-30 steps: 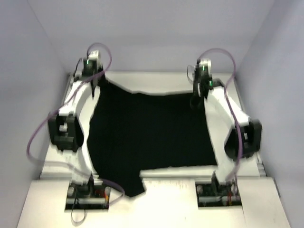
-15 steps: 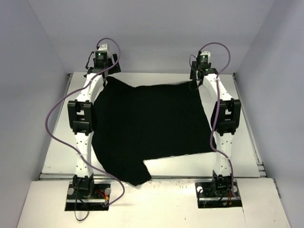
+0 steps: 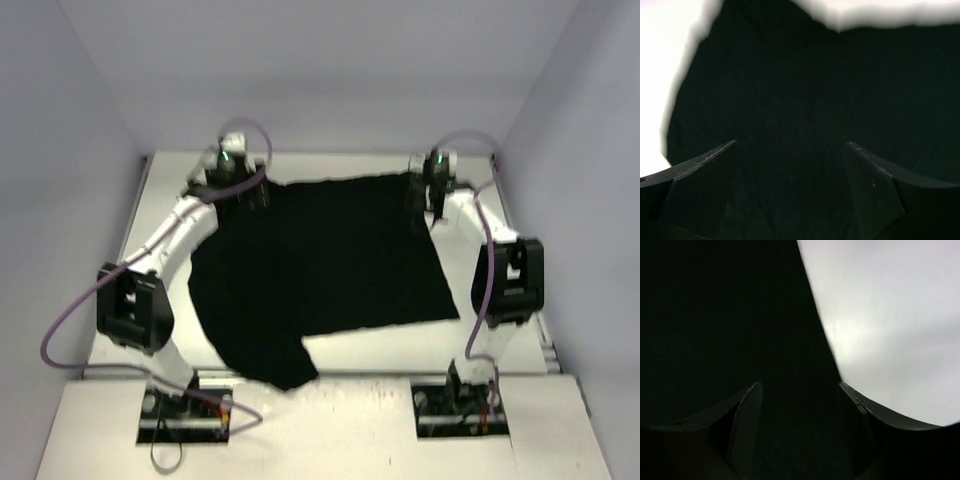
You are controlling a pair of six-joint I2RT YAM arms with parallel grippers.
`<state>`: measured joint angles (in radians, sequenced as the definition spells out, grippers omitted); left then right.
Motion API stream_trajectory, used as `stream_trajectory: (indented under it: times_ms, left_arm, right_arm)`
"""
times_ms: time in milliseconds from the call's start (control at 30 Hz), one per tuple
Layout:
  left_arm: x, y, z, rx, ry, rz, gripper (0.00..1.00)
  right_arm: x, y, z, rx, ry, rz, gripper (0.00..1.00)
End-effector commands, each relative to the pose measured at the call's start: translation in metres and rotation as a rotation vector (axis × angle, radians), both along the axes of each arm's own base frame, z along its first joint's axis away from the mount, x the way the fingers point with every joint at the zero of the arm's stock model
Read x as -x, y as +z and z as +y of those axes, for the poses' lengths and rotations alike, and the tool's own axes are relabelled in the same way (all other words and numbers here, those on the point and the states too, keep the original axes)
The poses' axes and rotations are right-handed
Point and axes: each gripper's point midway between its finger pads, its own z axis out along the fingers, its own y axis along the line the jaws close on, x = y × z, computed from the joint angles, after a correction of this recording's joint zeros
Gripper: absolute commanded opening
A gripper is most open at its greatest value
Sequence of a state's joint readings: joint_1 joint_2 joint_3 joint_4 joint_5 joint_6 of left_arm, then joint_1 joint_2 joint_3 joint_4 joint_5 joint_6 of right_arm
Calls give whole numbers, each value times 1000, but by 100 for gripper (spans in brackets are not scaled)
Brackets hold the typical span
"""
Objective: Fold and stack the t-shirts
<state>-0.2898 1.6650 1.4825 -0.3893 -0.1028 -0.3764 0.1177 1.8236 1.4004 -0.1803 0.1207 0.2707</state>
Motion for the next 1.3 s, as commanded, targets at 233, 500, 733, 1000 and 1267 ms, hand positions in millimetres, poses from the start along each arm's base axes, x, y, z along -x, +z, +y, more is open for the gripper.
stream_trajectory:
  times_ms: [233, 500, 733, 1000, 1267]
  left_arm:
    - [53, -160, -1, -91, 102, 407, 80]
    - [13, -199, 5, -124, 128, 497, 80]
    - [-65, -181, 14, -86, 126, 413, 80]
    - [-137, -128, 19, -111, 46, 223, 82]
    - [-85, 39, 17, -25, 13, -13, 87]
  right_arm:
    - [70, -89, 10, -77, -75, 195, 57]
    - [52, -118, 6, -67, -111, 240, 57]
    - [10, -127, 3, -80, -139, 215, 57]
    - [-37, -91, 7, -76, -96, 104, 57]
    - [-28, 31, -10, -4, -91, -93, 58]
